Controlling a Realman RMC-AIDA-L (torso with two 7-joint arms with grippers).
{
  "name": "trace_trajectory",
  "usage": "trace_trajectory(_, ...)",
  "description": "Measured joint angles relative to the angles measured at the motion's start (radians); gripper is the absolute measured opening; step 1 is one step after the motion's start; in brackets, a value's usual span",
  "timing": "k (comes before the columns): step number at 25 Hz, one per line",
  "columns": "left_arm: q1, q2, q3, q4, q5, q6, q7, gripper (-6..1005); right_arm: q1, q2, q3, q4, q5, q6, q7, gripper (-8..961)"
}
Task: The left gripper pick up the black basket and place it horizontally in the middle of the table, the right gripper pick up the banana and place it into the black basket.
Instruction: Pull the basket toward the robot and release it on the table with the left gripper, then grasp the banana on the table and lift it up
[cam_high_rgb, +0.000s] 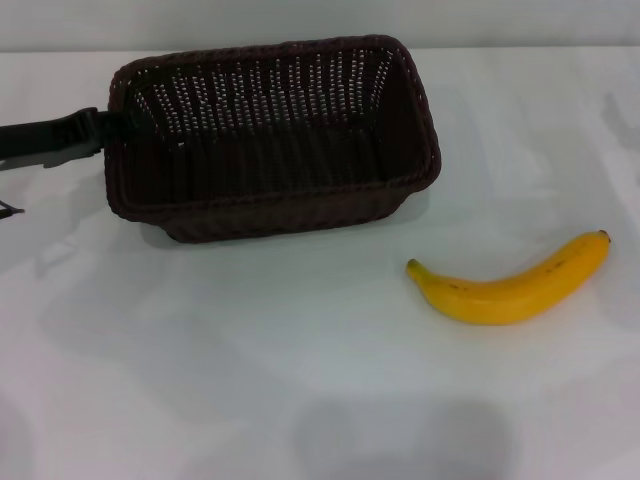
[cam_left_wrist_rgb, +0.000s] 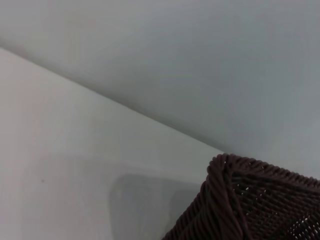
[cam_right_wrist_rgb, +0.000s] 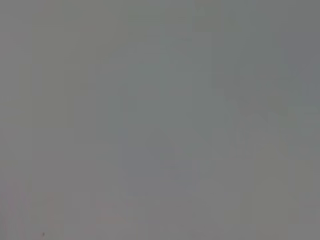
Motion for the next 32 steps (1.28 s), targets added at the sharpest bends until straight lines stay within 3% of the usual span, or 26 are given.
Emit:
trace_trajectory(10, 0.001, -0.005, 0.000, 0.032, -0.005, 0.000, 0.086, 754, -0.002, 0.000, 0.003, 0.000, 0.001, -0.014, 0.000, 841)
trace_trajectory(16, 0.038, -0.015, -0.007, 0.075, -0.095, -0.049, 0.172, 783, -0.005, 0.000, 0.004, 0.000, 0.002, -0.019, 0.000, 842)
trace_trajectory(20, 0.103, -0.021, -0.011, 0.079, -0.235, -0.092, 0.259, 835, -0.011, -0.002, 0.005, -0.004, 0.004, -0.016, 0.005, 841)
trace_trajectory(28, 0.284, -0.062, -0.013, 0.069, -0.588, -0.082, 0.474, 878, -0.021, -0.006, -0.016, -0.036, -0.003, -0.022, 0.093, 842)
trace_trajectory(32, 0.342, -0.115, -0.012, 0.062, -0.742, -0.075, 0.687, 884, -0.055, -0.009, -0.140, -0.137, -0.005, -0.041, 0.255, 842)
